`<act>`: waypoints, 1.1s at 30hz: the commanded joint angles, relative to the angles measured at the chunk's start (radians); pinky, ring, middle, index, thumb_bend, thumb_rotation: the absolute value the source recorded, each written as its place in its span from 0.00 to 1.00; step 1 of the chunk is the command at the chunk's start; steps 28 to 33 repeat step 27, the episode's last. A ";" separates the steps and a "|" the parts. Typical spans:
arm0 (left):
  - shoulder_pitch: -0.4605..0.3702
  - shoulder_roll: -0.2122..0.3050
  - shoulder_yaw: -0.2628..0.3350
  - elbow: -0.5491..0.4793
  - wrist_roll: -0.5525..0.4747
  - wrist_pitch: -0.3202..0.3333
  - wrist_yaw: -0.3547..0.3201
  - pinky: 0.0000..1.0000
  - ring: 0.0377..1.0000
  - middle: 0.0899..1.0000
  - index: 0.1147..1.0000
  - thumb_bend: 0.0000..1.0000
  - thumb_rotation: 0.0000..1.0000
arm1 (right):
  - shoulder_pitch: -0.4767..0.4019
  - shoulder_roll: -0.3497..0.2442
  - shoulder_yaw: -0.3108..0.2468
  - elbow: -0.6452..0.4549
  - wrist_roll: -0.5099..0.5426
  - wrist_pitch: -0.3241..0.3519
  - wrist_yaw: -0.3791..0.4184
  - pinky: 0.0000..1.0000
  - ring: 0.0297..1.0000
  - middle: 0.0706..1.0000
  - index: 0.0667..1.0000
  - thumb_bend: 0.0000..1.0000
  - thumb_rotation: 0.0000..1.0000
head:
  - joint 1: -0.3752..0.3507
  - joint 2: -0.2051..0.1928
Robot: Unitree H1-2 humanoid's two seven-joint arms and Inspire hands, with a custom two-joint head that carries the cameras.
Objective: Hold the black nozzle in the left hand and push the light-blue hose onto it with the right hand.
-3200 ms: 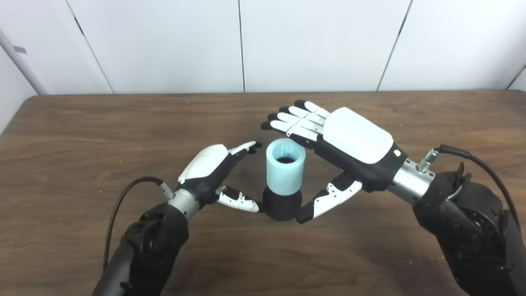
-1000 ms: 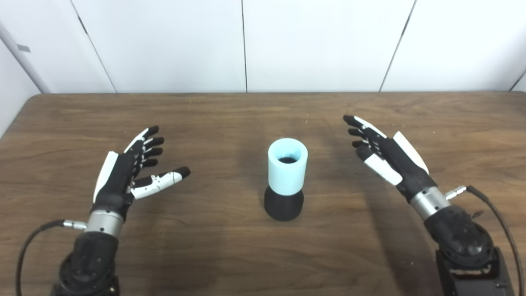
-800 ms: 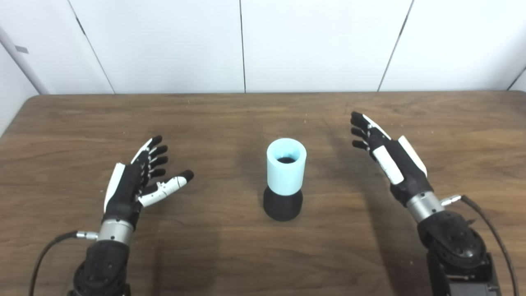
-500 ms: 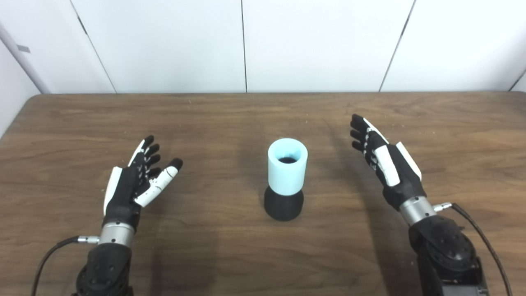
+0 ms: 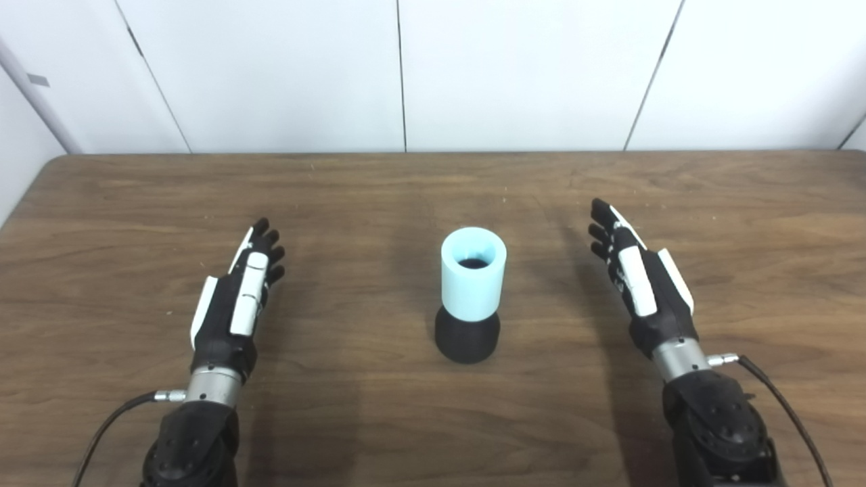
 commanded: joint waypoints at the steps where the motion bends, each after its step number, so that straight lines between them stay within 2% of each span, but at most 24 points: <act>1: -0.025 0.000 -0.005 -0.003 -0.011 -0.053 0.013 0.93 0.94 0.95 0.94 0.44 0.99 | -0.018 -0.004 -0.009 -0.019 0.019 -0.054 -0.016 0.96 0.97 0.97 0.95 0.50 1.00 | 0.005 0.000; 8: -0.028 0.023 -0.015 -0.010 0.000 -0.051 0.012 0.92 0.93 0.94 0.94 0.44 1.00 | -0.026 -0.008 -0.020 -0.016 0.045 -0.045 -0.016 0.97 0.97 0.97 0.95 0.49 1.00 | 0.016 0.002; 13: -0.026 0.042 -0.024 0.000 0.017 -0.057 0.014 0.91 0.92 0.93 0.93 0.43 1.00 | -0.025 -0.014 -0.024 -0.007 0.062 -0.053 -0.012 0.98 0.97 0.97 0.95 0.55 1.00 | 0.029 -0.001; 18: -0.025 0.054 -0.029 0.004 0.028 -0.050 0.021 0.91 0.92 0.93 0.93 0.40 1.00 | -0.025 -0.017 -0.020 -0.005 0.064 -0.049 -0.014 0.98 0.97 0.97 0.95 0.55 1.00 | 0.019 0.003; 26: -0.027 0.055 -0.037 -0.022 0.049 -0.012 0.023 0.90 0.92 0.93 0.92 0.39 0.98 | -0.030 -0.021 -0.022 -0.006 0.074 -0.042 -0.013 0.98 0.97 0.96 0.95 0.54 1.00 | 0.013 0.001; 33: -0.027 0.055 -0.037 -0.024 0.049 -0.011 0.024 0.90 0.92 0.93 0.92 0.40 0.98 | -0.030 -0.021 -0.021 -0.007 0.074 -0.042 -0.014 0.98 0.97 0.96 0.95 0.54 1.00 | 0.013 0.001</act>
